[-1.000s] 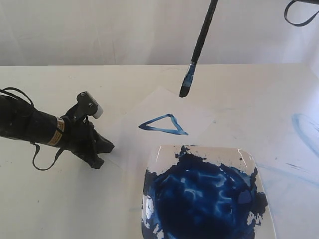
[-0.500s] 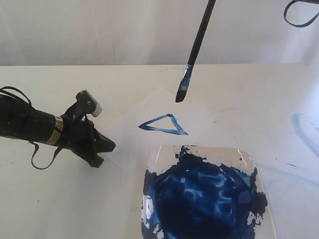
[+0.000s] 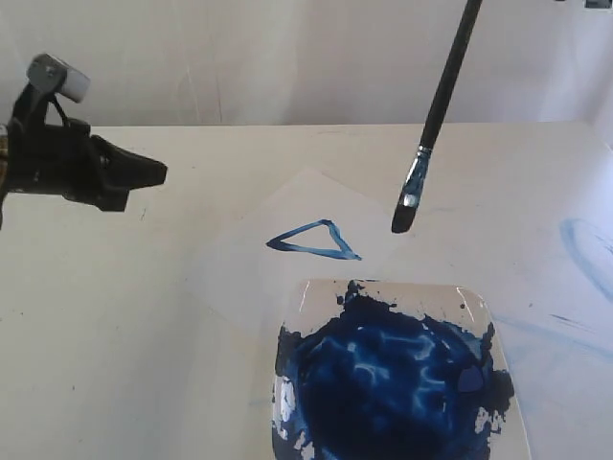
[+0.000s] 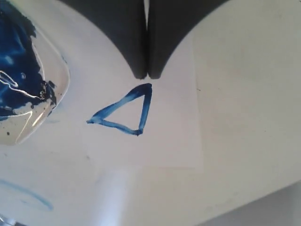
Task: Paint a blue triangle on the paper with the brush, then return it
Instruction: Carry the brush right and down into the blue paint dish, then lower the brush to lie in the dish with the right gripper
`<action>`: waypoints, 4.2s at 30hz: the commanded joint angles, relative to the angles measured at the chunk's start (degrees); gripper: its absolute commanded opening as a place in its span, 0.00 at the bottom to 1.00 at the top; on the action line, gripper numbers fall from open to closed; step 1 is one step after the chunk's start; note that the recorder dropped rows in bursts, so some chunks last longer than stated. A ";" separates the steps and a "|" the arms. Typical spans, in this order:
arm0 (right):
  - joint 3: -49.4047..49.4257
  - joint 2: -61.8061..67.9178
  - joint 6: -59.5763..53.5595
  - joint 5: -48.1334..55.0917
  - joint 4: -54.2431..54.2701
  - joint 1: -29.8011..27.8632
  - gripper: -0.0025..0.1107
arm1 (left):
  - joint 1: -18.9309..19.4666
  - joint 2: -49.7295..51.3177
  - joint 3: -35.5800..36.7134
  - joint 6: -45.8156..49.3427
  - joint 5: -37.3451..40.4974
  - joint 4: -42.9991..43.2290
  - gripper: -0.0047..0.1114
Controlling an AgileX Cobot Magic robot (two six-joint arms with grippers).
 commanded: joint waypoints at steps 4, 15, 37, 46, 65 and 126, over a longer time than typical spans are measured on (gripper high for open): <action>10.25 -10.52 4.96 -2.07 -0.41 -0.48 0.02 | 0.39 -14.41 7.47 -2.94 0.40 0.96 0.04; 33.74 -28.33 19.00 -22.35 -0.20 -0.48 0.02 | 0.39 -38.98 20.46 -5.87 26.30 0.96 0.04; 36.91 -36.21 18.67 -13.81 -4.69 -0.28 0.02 | 0.12 -51.23 27.52 -5.87 35.45 -1.76 0.04; 36.91 -34.09 33.37 -17.16 -6.73 -0.28 0.02 | 0.12 -51.23 28.65 -5.87 32.47 -3.03 0.04; 36.91 -15.00 24.05 -17.43 -7.45 -0.28 0.02 | -10.94 -45.97 29.58 3.64 34.11 -9.89 0.04; 34.87 14.00 14.98 -25.50 7.94 3.34 0.02 | -13.03 -36.23 29.58 24.63 18.33 -31.65 0.04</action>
